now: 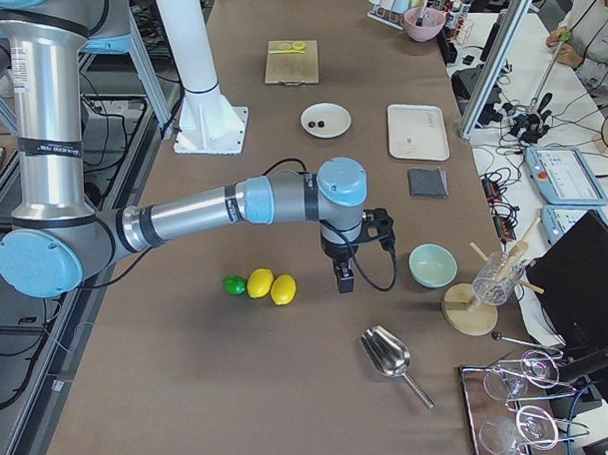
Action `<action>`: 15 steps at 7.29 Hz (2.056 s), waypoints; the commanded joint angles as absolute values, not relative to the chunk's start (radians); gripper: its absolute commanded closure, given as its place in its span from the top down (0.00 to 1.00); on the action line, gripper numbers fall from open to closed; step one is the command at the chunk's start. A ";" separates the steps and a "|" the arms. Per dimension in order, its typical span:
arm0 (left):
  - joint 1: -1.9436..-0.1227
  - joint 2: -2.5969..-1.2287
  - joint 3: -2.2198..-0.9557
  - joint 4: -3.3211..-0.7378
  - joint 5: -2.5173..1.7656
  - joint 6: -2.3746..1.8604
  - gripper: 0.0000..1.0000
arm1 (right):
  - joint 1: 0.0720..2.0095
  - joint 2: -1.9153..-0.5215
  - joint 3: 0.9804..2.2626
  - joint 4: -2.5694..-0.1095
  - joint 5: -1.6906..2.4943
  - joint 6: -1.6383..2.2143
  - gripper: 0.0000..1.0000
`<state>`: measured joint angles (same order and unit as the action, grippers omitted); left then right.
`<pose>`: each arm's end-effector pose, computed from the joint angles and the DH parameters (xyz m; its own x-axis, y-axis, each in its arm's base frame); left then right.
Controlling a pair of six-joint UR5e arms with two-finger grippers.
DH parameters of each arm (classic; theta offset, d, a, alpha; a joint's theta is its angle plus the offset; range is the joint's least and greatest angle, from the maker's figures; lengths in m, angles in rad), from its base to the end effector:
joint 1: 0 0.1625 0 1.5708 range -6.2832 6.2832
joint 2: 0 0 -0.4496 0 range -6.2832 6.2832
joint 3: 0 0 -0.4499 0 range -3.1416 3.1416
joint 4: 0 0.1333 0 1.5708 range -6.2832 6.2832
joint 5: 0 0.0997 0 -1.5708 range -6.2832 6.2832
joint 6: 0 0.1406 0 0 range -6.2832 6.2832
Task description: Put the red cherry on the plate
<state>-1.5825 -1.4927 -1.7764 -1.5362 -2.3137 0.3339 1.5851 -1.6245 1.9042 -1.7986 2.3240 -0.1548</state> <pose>-0.0443 -0.5196 0.6474 0.7003 0.3774 -0.6059 -0.2306 0.9229 0.3084 0.0445 -0.5126 0.5845 0.7234 -0.1787 0.6669 0.0984 0.9827 0.1566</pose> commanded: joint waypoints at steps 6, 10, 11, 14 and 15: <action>-1.591 -1.486 -1.813 -1.571 -2.391 0.242 0.98 | 1.605 -1.640 1.891 -1.836 2.301 -0.196 1.00; -1.589 -1.494 -1.807 -1.574 -2.391 0.242 0.98 | 1.603 -1.652 1.891 -1.836 2.306 -0.198 1.00; -1.589 -1.494 -1.812 -1.574 -2.391 0.244 0.98 | 1.603 -1.652 1.891 -1.836 2.306 -0.198 1.00; -1.589 -1.496 -1.819 -1.575 -2.393 0.244 0.98 | 1.603 -1.658 1.894 -1.838 2.306 -0.196 1.00; -1.589 -1.497 -1.816 -1.575 -2.393 0.245 0.98 | 1.603 -1.655 1.890 -1.836 2.306 -0.196 1.00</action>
